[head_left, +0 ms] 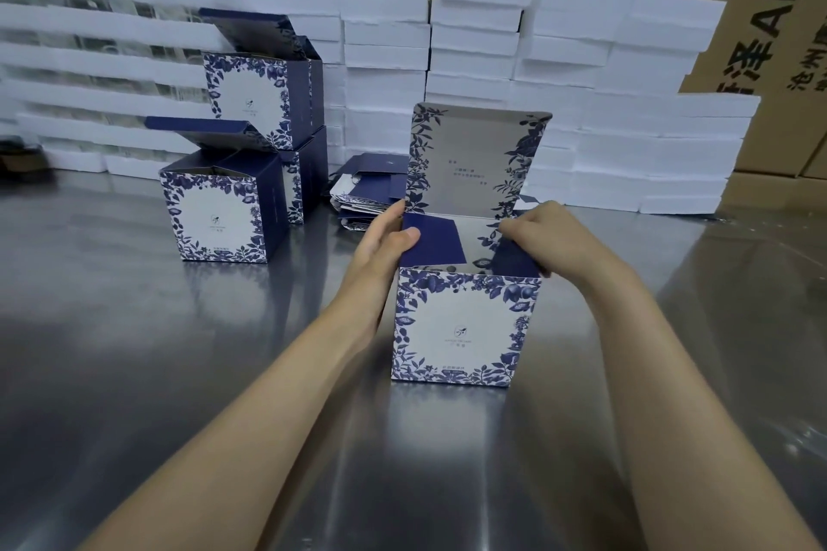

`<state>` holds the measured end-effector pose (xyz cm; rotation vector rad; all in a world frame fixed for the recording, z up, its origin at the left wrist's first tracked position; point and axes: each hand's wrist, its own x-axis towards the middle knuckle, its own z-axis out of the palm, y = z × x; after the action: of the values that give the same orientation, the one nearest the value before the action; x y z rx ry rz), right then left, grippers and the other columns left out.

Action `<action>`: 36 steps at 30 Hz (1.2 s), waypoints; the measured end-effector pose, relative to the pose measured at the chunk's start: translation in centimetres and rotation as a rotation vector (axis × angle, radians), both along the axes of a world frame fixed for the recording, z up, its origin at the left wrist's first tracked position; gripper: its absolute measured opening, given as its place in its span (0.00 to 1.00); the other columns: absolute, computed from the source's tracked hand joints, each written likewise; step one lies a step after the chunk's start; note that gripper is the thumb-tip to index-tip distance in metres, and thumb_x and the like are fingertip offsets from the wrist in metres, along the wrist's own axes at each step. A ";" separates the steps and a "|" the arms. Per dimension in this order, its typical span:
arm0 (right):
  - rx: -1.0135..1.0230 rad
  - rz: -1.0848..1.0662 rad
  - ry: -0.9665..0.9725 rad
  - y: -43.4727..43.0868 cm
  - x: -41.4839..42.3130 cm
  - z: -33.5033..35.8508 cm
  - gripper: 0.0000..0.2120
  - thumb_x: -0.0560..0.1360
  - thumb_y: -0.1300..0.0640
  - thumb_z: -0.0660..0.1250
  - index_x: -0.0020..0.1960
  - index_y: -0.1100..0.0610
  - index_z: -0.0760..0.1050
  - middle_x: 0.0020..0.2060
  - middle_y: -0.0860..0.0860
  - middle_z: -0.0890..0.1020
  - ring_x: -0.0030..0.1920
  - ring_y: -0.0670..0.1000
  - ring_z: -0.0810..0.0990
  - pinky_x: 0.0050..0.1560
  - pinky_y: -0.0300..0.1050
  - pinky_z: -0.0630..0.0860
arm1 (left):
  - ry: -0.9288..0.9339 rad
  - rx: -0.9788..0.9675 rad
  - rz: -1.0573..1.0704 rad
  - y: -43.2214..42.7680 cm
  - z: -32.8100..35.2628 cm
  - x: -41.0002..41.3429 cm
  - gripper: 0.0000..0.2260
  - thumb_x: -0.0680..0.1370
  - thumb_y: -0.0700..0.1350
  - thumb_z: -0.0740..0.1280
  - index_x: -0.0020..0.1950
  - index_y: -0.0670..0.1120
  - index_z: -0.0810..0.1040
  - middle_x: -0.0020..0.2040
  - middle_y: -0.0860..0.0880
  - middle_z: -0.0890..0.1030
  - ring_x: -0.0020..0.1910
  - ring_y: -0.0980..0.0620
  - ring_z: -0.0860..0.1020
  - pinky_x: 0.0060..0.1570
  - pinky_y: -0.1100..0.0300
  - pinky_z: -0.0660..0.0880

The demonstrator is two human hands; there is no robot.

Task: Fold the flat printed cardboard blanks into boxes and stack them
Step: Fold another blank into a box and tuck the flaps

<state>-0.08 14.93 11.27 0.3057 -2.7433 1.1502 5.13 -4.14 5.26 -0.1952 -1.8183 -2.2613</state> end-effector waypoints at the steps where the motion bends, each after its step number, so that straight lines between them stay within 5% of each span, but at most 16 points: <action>1: -0.001 0.012 -0.028 -0.1 -0.2 0.2 0.20 0.73 0.59 0.61 0.25 0.56 0.60 0.15 0.48 0.64 0.18 0.48 0.62 0.27 0.41 0.60 | -0.003 -0.002 -0.001 -0.1 0.1 0.0 0.20 0.69 0.53 0.67 0.61 0.62 0.74 0.69 0.53 0.74 0.69 0.51 0.71 0.72 0.47 0.64; 7: 0.100 -0.029 -0.043 -0.8 -0.9 0.9 0.22 0.73 0.58 0.62 0.23 0.56 0.60 0.14 0.48 0.65 0.19 0.49 0.61 0.28 0.42 0.59 | -0.006 0.017 0.009 -0.4 0.0 -0.8 0.19 0.69 0.52 0.67 0.60 0.60 0.75 0.67 0.50 0.77 0.67 0.49 0.74 0.71 0.48 0.66; 12: 0.054 -0.036 -0.157 -0.4 -0.7 1.4 0.18 0.74 0.56 0.61 0.28 0.55 0.59 0.15 0.47 0.64 0.15 0.47 0.58 0.17 0.32 0.55 | -0.007 0.024 -0.068 -0.5 -0.2 -0.7 0.22 0.65 0.52 0.70 0.59 0.60 0.76 0.69 0.49 0.74 0.70 0.47 0.71 0.72 0.44 0.64; 20: -0.030 -0.057 -0.149 -0.6 -0.6 0.7 0.17 0.75 0.56 0.59 0.30 0.54 0.58 0.16 0.46 0.63 0.15 0.46 0.57 0.17 0.31 0.53 | -0.010 0.005 -0.108 -0.9 0.2 -0.6 0.27 0.59 0.56 0.70 0.58 0.59 0.76 0.71 0.49 0.73 0.71 0.45 0.69 0.72 0.43 0.62; 24: -0.052 -0.044 -0.145 -0.9 -0.6 0.8 0.13 0.77 0.54 0.62 0.35 0.55 0.68 0.31 0.51 0.74 0.30 0.50 0.71 0.32 0.39 0.67 | 0.041 -0.006 0.047 -0.6 0.0 -1.2 0.23 0.70 0.49 0.71 0.65 0.55 0.74 0.64 0.53 0.76 0.62 0.56 0.77 0.63 0.59 0.72; 27: 0.018 0.003 -0.231 -1.2 0.0 1.1 0.16 0.78 0.47 0.61 0.36 0.55 0.70 0.24 0.48 0.74 0.21 0.46 0.72 0.24 0.34 0.65 | 0.064 0.037 0.150 -0.7 0.0 -1.4 0.19 0.79 0.41 0.66 0.68 0.54 0.70 0.57 0.57 0.75 0.55 0.62 0.78 0.50 0.70 0.74; 32: 0.249 0.000 -0.267 -1.1 0.9 2.0 0.19 0.79 0.41 0.58 0.42 0.57 0.68 0.26 0.53 0.73 0.25 0.52 0.74 0.26 0.39 0.64 | 0.050 0.041 0.180 -0.7 0.1 -1.1 0.20 0.79 0.41 0.66 0.69 0.53 0.70 0.64 0.51 0.74 0.63 0.55 0.75 0.64 0.61 0.71; 36: 0.314 0.013 -0.300 -0.7 1.8 2.7 0.20 0.79 0.41 0.58 0.40 0.57 0.69 0.23 0.52 0.76 0.27 0.52 0.74 0.28 0.39 0.65 | 0.039 0.056 0.187 -0.6 0.1 -1.0 0.17 0.78 0.41 0.66 0.66 0.54 0.72 0.60 0.58 0.76 0.62 0.58 0.76 0.65 0.60 0.71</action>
<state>1.70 14.27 13.95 0.1990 -3.1936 0.8212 4.17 -4.76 5.39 -0.0560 -1.6763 -2.1604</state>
